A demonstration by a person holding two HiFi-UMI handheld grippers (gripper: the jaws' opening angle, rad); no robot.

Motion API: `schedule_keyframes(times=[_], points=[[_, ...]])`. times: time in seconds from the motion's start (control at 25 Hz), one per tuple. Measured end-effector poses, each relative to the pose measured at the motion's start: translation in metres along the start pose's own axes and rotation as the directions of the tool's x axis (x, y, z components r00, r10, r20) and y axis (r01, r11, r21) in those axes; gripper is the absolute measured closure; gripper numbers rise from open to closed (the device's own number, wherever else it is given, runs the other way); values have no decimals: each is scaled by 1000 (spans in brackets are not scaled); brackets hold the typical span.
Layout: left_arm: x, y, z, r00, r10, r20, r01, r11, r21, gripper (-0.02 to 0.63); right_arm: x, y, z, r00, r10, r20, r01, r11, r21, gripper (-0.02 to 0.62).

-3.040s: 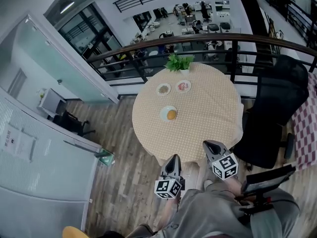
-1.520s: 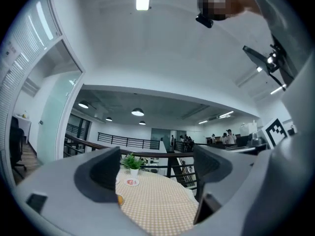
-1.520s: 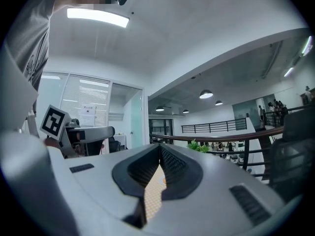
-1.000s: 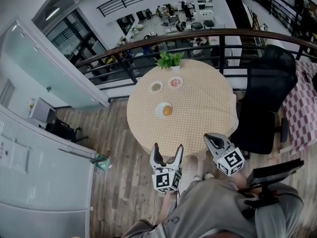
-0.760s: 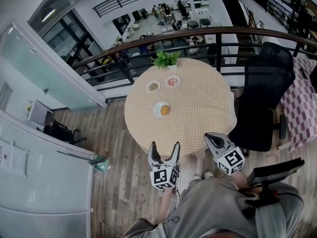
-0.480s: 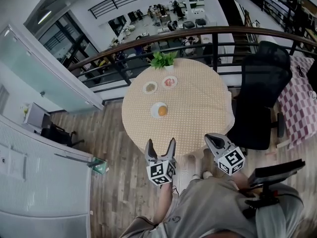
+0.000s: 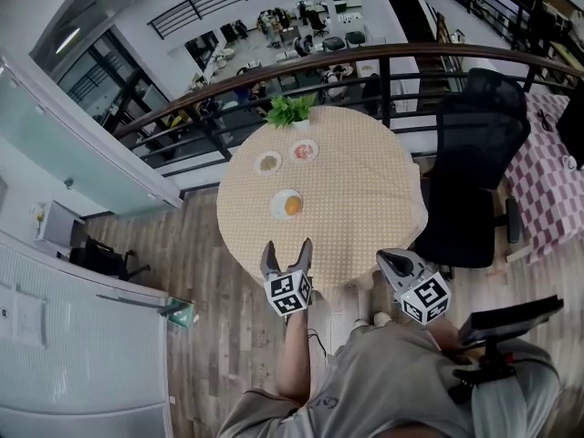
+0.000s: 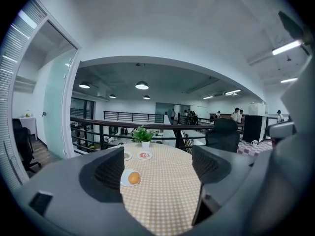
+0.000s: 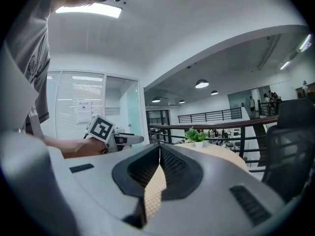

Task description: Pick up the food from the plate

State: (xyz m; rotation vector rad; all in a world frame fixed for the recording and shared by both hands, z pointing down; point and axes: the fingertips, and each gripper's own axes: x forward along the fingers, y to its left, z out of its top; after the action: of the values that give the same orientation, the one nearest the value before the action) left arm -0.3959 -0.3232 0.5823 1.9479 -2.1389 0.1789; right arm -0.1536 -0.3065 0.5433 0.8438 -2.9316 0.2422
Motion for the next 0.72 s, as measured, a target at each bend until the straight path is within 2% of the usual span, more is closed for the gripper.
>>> schedule_keyframes(times=[0.4, 0.52, 0.72], points=[[59, 21, -18, 997, -6, -77, 13, 996, 84, 249, -4, -16, -4, 997, -78, -10, 79, 997, 19, 580], [79, 29, -26, 995, 4, -101, 7, 994, 106, 256, -4, -20, -6, 995, -96, -16, 96, 995, 25, 580], [112, 48, -56, 982, 18, -191, 6, 992, 124, 256, -3, -22, -12, 993, -113, -28, 114, 993, 29, 580]])
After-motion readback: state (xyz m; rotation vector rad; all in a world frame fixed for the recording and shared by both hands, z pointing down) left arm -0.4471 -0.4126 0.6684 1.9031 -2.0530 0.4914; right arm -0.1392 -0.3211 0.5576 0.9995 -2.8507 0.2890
